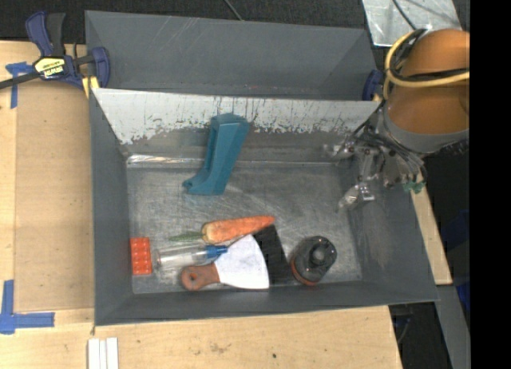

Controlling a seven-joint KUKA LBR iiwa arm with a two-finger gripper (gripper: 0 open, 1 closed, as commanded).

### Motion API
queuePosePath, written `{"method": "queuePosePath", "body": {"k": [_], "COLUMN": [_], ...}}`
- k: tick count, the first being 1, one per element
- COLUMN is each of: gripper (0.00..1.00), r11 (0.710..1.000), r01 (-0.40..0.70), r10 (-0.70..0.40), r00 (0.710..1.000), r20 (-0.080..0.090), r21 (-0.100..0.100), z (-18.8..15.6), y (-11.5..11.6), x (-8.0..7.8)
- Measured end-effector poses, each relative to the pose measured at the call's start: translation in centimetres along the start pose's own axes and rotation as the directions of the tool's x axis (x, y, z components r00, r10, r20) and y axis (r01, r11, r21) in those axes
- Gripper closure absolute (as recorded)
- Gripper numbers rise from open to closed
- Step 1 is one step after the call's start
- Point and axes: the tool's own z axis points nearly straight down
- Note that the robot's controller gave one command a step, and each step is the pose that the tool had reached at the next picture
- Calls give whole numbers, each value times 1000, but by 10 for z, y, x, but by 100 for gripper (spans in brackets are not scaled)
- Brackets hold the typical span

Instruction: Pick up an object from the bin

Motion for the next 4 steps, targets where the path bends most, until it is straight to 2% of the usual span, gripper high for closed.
{"method": "queuePosePath", "body": {"k": [1, 2, 3, 4], "gripper": [0, 0, 0, 0], "r11": [975, 937, 947, 983], "r01": [222, 349, 320, 181], "r10": [-222, -349, -320, -181], "r00": [975, 937, 947, 983], "r20": [-7, -8, -7, -5], "r21": [-2, -4, -5, -5], "z": [32, 43, 45, 43], "y": [35, 71, 81, 88], "x": [26, 20, 19, 25]}}
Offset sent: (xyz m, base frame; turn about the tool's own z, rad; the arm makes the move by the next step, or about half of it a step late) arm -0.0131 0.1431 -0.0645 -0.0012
